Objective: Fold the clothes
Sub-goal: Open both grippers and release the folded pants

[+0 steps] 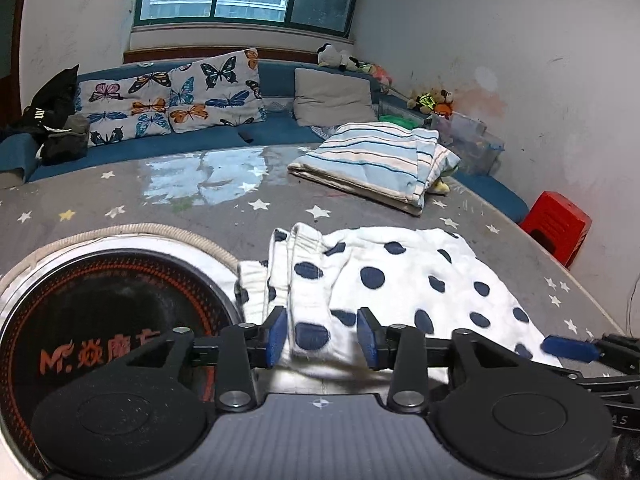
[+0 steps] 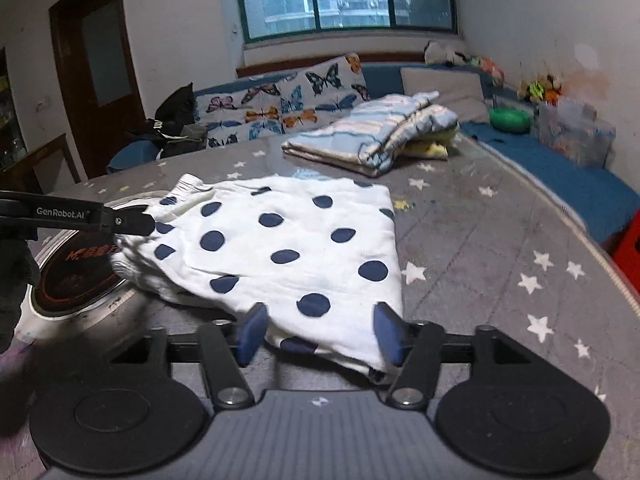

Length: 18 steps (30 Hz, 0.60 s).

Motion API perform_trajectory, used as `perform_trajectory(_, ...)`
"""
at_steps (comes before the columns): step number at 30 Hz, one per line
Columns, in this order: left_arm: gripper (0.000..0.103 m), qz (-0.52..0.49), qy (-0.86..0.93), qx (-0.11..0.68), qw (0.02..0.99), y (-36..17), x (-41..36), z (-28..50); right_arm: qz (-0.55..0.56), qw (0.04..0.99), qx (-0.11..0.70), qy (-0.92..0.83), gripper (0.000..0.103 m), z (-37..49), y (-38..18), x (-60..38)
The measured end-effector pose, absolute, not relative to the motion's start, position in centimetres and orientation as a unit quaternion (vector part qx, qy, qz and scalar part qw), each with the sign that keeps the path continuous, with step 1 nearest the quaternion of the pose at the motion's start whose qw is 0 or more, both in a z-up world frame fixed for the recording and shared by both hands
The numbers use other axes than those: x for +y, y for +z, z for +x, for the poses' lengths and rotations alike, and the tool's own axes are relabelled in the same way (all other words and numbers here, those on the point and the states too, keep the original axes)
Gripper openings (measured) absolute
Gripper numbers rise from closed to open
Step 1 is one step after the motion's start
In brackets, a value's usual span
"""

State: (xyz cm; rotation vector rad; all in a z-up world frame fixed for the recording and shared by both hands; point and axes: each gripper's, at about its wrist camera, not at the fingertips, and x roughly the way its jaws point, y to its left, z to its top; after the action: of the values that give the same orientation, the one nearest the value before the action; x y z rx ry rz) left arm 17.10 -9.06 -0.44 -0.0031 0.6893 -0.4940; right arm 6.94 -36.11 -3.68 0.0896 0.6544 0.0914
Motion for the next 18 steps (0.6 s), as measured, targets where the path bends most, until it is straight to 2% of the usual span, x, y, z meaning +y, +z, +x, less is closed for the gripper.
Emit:
perform_trajectory(4,0.054,0.006,-0.245,0.331,0.911,-0.3,-8.8,15.6,0.042,0.947,0.315,0.046,0.081,6.3,-3.5,-35.6)
perform_trajectory(10,0.065,0.006,-0.245,0.34,0.908,-1.0,-8.4,13.8,0.051,0.947,0.315,0.043,0.089,5.4,-3.7,-35.1)
perform_trajectory(11,0.07,0.006,-0.244,0.341,0.908,-1.1,-8.3,13.5,0.053,0.947,0.314,0.042,0.09,5.1,-3.7,-35.1)
perform_trajectory(13,0.077,0.003,-0.243,0.342,0.908,-1.3,-8.2,13.0,0.056,0.948,0.311,0.04,0.099,4.6,-3.8,-34.9)
perform_trajectory(15,0.086,0.0,-0.242,0.342,0.908,-1.5,-8.0,12.5,0.054,0.948,0.311,0.039,0.1,4.3,-3.8,-34.7)
perform_trajectory(18,0.089,0.002,-0.246,0.342,0.907,-1.6,-8.0,11.9,0.052,0.949,0.31,0.038,0.103,3.8,-3.8,-34.4)
